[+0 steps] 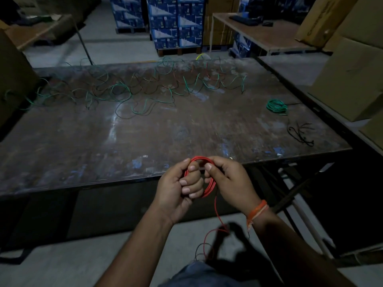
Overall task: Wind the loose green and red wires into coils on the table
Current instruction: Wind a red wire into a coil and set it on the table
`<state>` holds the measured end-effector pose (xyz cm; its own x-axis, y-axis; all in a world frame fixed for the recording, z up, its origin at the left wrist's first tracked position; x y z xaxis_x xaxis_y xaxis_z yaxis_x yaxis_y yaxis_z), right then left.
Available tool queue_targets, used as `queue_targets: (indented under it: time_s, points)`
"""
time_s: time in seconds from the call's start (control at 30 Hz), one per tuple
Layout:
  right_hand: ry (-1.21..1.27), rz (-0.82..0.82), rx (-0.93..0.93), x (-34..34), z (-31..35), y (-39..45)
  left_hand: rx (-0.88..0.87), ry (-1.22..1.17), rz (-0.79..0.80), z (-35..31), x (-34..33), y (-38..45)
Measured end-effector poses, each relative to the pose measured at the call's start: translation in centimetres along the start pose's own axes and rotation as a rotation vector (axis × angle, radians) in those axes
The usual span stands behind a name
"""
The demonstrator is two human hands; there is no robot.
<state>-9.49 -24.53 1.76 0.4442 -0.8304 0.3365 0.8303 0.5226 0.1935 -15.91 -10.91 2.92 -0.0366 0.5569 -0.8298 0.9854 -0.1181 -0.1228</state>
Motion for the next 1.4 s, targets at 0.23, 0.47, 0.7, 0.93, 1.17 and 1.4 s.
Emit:
queue_targets:
  time_s: [0.23,0.47,0.7,0.93,1.17,1.4]
  points:
    - [0.389,0.012,-0.208,-0.7,0.1,0.3,-0.011,-0.011,-0.006,-0.2,0.3,0.1]
    - [0.739,0.270,-0.490,0.6,-0.4,0.4,0.037,-0.025,-0.089,-0.4,1.6,0.5]
    - [1.110,0.483,-0.631,2.3,-2.1,1.0,0.142,-0.097,-0.047,-0.3,0.9,1.2]
    - [1.155,0.431,-0.529,3.2,-3.0,2.2,0.147,-0.114,0.143,0.5,-0.1,2.2]
    - [1.025,0.255,-0.502,3.5,-3.3,2.6,0.135,-0.078,0.171,1.0,0.1,3.3]
    - [1.015,0.207,-0.503,3.3,-4.5,3.1,0.114,0.041,0.013,0.6,-0.7,3.9]
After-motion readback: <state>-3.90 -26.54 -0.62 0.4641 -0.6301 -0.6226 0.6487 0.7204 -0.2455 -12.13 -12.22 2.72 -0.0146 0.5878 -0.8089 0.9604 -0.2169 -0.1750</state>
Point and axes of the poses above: each hand's wrist, its own y-axis towards the middle knuckle, its own x-axis out of the back of the hand, z = x × y, the point moved 1 cm from there along y, towards the middle knuckle, and after that the axes turned 2 degrees about z, right-handed, at the moved point
